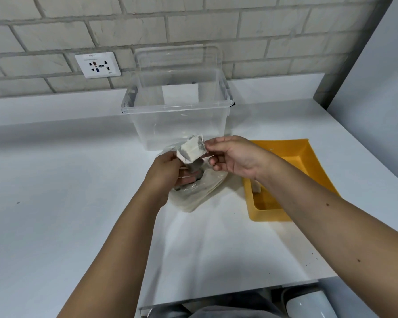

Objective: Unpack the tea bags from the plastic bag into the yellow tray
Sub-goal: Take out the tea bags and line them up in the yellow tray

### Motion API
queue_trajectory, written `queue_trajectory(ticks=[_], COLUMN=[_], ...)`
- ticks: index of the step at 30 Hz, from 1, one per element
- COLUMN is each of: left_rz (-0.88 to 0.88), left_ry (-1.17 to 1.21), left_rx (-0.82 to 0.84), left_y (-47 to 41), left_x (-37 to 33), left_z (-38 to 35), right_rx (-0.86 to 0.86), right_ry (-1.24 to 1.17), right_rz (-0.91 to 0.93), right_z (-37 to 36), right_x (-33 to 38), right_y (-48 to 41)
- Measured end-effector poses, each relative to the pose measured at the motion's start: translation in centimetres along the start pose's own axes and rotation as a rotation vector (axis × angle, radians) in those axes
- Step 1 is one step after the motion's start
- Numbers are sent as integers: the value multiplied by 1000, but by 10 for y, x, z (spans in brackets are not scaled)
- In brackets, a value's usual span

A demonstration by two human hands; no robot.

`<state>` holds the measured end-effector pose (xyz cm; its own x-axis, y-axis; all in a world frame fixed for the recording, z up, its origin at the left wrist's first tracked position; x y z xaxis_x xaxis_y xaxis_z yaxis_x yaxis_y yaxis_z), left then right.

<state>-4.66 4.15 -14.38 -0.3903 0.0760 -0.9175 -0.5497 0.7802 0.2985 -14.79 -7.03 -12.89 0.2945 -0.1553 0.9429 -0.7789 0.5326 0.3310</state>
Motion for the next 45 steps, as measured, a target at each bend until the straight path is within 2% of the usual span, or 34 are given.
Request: queue_trajectory(ticks=[4, 5, 9, 11, 13, 15, 17, 19, 22, 24, 30, 35, 40, 45], left_rz=[151, 160, 79, 63, 55, 46, 49, 64, 89, 116, 179, 140, 220, 273], left_ry=[407, 439, 308, 278, 259, 233, 248, 305, 395, 434, 511, 554, 558, 598], left_rx=[9, 3, -28, -31, -25, 3, 47, 86, 138, 162, 178, 169, 240, 193], left_y=[1, 0, -2, -3, -3, -4, -2, -1, 2, 4, 6, 5, 12, 13], left_x=[14, 16, 14, 12, 11, 12, 12, 13, 15, 18, 24, 25, 29, 31], left_z=[-10, -10, -8, -6, -6, -10, -17, -25, -36, -42, -55, -61, -75, -80], right_rx=[-148, -166, -219, -373, -516, -451, -361, -385, -499, -497, -495, -434, -502, -462], right_ry=[56, 65, 263, 471, 678, 791, 847, 809, 569, 424, 122, 206, 290, 305], right_rz=[-24, -23, 22, 215, 535, 695, 680, 609, 409, 322, 248, 232, 304, 337], right_z=[3, 3, 5, 14, 18, 10, 7, 13, 35, 42, 57, 53, 64, 71], right_x=[-8, -9, -10, 4, 28, 35, 31, 23, 7, -4, -6, -5, -1, 3], right_y=[-6, -7, -5, 3, 22, 33, 34, 33, 31, 31, 48, 53, 59, 64])
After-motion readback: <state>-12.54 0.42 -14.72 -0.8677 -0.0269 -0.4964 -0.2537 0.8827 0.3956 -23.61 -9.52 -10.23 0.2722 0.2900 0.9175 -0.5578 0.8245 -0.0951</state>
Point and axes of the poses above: each hand's wrist, its own y-axis away from the middle knuckle, its own z-axis out of the back of the hand, x = y × z, the point moved 8 cm from there along -y, towards the middle knuckle, and after that the axes turned 15 degrees about y, right-handed, at the moved point
